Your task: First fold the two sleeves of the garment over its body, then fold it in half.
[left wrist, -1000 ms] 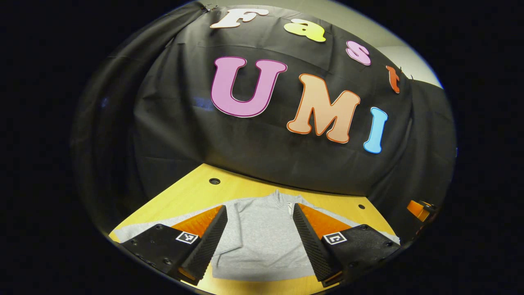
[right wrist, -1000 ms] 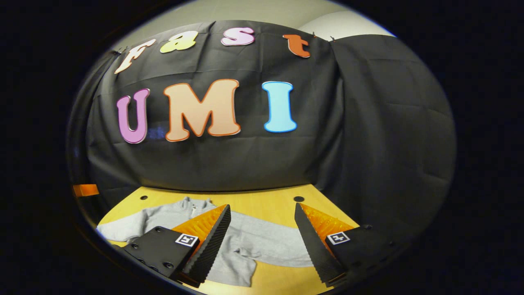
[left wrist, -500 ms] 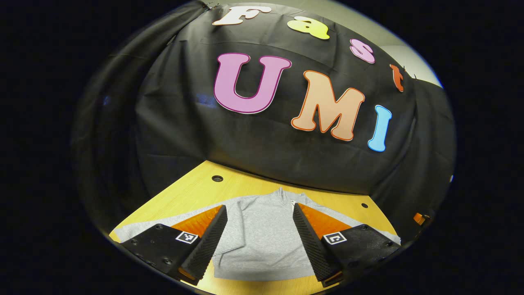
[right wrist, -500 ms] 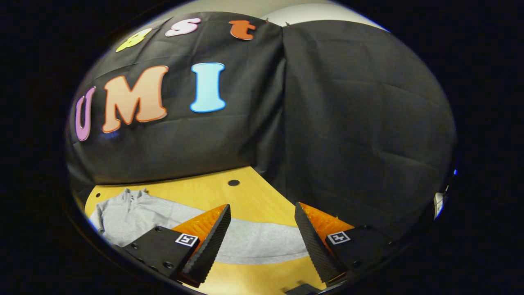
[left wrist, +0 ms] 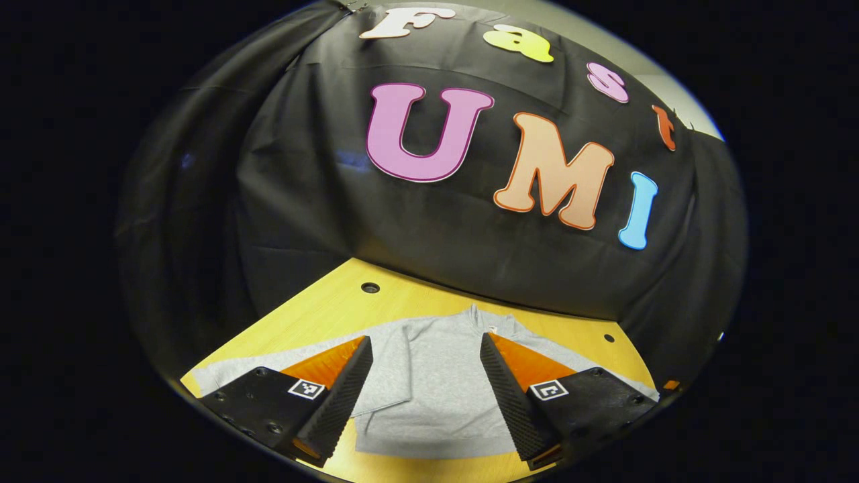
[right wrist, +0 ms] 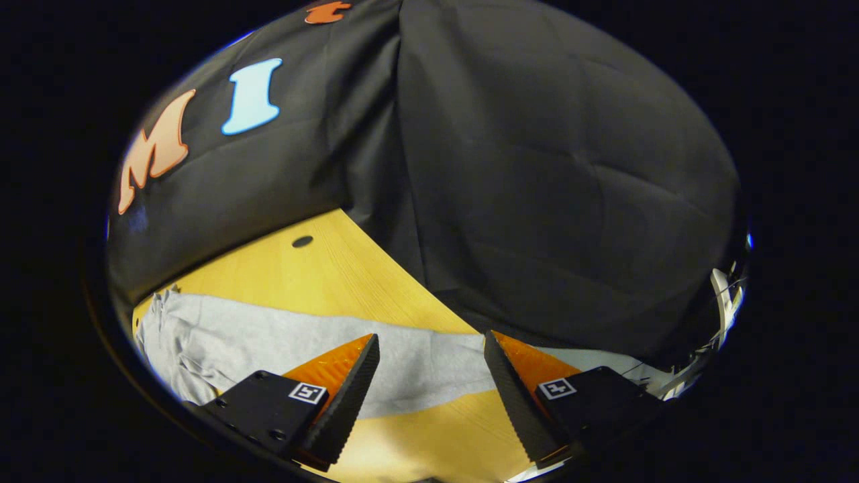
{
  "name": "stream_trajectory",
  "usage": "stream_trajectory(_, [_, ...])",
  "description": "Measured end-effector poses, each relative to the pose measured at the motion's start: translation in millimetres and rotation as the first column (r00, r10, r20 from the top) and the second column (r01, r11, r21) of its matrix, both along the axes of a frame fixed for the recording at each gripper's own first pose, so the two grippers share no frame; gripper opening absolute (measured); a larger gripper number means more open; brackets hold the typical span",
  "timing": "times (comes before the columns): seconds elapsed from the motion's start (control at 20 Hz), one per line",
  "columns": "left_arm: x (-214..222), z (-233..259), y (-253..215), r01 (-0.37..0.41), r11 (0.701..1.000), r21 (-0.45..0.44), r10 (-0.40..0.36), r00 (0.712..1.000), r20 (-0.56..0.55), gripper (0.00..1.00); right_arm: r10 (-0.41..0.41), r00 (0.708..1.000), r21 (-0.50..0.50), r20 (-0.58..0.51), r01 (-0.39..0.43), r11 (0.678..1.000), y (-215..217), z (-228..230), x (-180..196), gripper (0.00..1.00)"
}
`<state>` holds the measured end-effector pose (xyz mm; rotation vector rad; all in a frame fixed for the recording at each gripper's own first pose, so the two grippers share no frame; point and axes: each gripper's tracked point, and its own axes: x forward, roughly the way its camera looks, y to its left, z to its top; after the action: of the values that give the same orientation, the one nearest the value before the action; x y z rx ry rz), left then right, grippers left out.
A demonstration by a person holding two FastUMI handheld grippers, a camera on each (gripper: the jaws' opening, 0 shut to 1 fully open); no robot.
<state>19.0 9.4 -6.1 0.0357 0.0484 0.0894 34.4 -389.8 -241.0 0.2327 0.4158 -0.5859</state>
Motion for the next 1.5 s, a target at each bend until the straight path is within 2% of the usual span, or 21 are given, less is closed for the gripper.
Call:
stream_trajectory(0.3, [1.1, -5.3, -1.6, -0.02, 1.0, 0.0, 0.02, 1.0, -0.005, 0.94, 0.013, 0.995, 0.062, -0.1, -0.007, 0.998, -11.3, -44.5, 4.7, 0.98])
stream_trajectory(0.4, [0.0, -7.4, -3.4, -0.022, 1.0, 0.006, 0.022, 1.0, -0.007, 0.94, 0.024, 0.992, 0.061, -0.122, -0.017, 0.998, -12.8, -52.1, 5.1, 0.95])
stream_trajectory(0.45, [-0.6, -8.6, -4.0, -0.022, 1.0, 0.007, 0.022, 1.0, -0.01, 0.94, 0.033, 0.99, 0.056, -0.14, -0.026, 0.998, -12.5, -55.5, 4.1, 0.98])
stream_trajectory(0.55, [0.5, -9.4, -4.4, -0.025, 1.0, 0.006, 0.025, 1.0, -0.014, 0.94, 0.056, 0.985, 0.061, -0.162, -0.046, 0.997, -7.9, -58.7, 4.8, 0.97])
stream_trajectory(0.75, [1.7, -9.7, -7.0, -0.02, 1.0, 0.009, 0.02, 1.0, -0.01, 0.94, 0.076, 0.983, 0.101, -0.166, -0.06, 0.993, 0.0, -59.1, 10.6, 0.79])
stream_trajectory(0.85, [3.4, -10.8, -8.1, -0.017, 1.0, 0.008, 0.017, 1.0, -0.012, 0.94, 0.093, 0.98, 0.113, -0.177, -0.073, 0.991, 6.0, -53.6, 10.4, 0.64])
stream_trajectory(0.9, [4.5, -11.6, -8.2, -0.013, 1.0, 0.006, 0.013, 1.0, -0.012, 0.94, 0.103, 0.979, 0.125, -0.175, -0.081, 0.989, 9.6, -57.8, 16.0, 0.48])
stream_trajectory(0.95, [6.0, -10.7, -8.8, -0.01, 1.0, 0.006, 0.01, 1.0, -0.016, 0.95, 0.102, 0.98, 0.131, -0.172, -0.08, 0.988, 12.6, -55.5, 18.2, 0.41])
stream_trajectory(1.0, [6.4, -12.7, -9.7, -0.007, 1.0, 0.007, 0.008, 1.0, -0.019, 0.94, 0.093, 0.981, 0.132, -0.173, -0.07, 0.989, 13.3, -55.3, 17.6, 0.22])
stream_trajectory(1.05, [7.5, -11.4, -9.8, -0.005, 1.0, 0.008, 0.005, 1.0, -0.018, 0.94, 0.084, 0.981, 0.134, -0.173, -0.061, 0.989, 13.3, -56.3, 18.3, 0.22])
stream_trajectory(1.15, [8.3, -11.7, -10.4, 0.003, 1.0, 0.015, -0.002, 1.0, -0.016, 0.95, 0.062, 0.982, 0.138, -0.176, -0.038, 0.99, 15.1, -58.3, 17.5, 0.14])
stream_trajectory(1.5, [12.1, -12.1, -9.1, 0.033, 0.999, -0.003, -0.033, 0.999, -0.018, 0.94, 0.021, 0.992, 0.138, -0.125, -0.004, 0.99, 14.8, -46.4, 15.2, 0.15])
